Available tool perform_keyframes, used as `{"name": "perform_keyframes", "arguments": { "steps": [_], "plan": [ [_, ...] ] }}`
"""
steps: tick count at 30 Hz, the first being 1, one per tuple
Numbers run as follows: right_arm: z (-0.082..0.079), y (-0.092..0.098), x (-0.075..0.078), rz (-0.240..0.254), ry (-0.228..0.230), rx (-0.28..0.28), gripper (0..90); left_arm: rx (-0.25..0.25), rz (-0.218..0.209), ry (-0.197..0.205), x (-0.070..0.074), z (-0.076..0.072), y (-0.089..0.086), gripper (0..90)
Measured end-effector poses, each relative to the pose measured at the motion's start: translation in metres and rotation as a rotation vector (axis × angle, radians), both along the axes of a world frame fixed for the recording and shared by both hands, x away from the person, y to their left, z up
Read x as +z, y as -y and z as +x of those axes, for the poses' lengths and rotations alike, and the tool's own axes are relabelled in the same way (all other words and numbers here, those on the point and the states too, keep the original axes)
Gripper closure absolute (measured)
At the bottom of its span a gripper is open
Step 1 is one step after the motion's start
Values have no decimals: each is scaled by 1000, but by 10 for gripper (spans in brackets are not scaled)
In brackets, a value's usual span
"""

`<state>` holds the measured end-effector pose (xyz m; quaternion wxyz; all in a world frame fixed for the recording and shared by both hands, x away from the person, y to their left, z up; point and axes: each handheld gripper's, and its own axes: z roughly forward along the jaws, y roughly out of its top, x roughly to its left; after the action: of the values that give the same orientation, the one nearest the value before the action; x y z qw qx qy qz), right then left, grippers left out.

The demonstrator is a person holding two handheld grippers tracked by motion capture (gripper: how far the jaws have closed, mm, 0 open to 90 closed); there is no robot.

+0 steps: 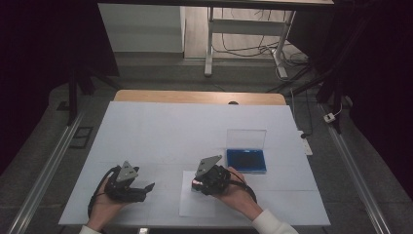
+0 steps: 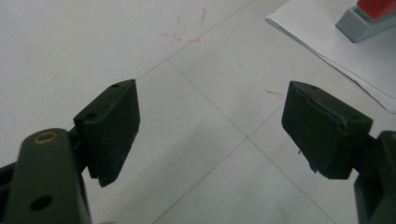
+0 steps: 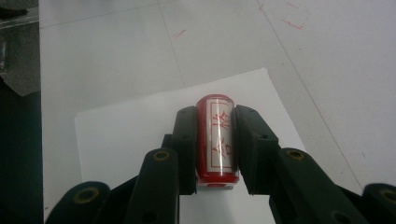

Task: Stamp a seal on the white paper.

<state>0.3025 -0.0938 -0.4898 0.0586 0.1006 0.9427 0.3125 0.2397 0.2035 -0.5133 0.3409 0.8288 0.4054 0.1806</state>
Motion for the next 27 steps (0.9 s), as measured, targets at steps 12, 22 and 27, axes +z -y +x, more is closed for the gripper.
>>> {"name": "perform_keyframes", "arguments": {
  "steps": [12,22,27],
  "plan": [
    [1,0,-1,-1,-1,-4,698,2,1,0,0,0,-1,196],
    [-1,-3,-3,-31,4,-12,701,1,-1,2,0,-1,0,196],
    [-1,-2,-5,-23,3,-14,702,-1,-2,10,1,-2,1,195]
  ]
}}
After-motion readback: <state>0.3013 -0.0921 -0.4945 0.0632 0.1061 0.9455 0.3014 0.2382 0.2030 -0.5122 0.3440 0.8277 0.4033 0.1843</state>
